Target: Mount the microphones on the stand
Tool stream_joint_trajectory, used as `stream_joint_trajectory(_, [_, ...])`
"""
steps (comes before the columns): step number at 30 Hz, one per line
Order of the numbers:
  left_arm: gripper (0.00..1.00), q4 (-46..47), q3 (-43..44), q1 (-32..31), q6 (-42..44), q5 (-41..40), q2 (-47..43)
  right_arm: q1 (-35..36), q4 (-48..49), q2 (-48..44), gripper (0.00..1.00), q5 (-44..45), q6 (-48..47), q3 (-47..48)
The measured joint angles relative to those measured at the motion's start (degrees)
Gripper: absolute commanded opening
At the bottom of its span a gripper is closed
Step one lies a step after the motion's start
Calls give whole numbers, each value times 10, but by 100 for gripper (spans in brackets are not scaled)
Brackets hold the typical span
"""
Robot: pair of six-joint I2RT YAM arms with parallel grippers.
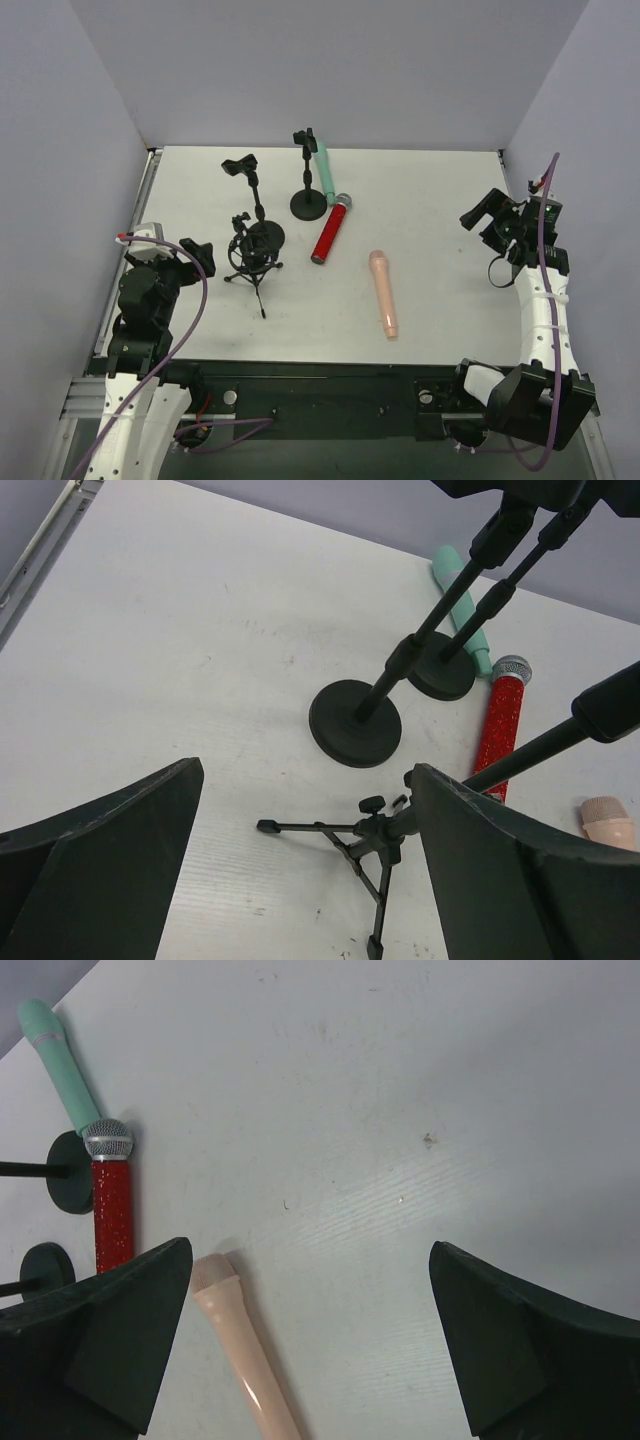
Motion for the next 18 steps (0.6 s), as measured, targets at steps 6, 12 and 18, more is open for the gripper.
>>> stream_joint_trajectory(6, [97,0,0,0,0,0,3,0,0,0,100,-22,-5,0])
stream_joint_trajectory(12, [97,0,0,0,2,0,9,10,20,-1,100,-133,-70,-21])
stream_joint_trajectory(18, [97,0,0,0,2,1,15,178,-103,6,100,-138,-256,10])
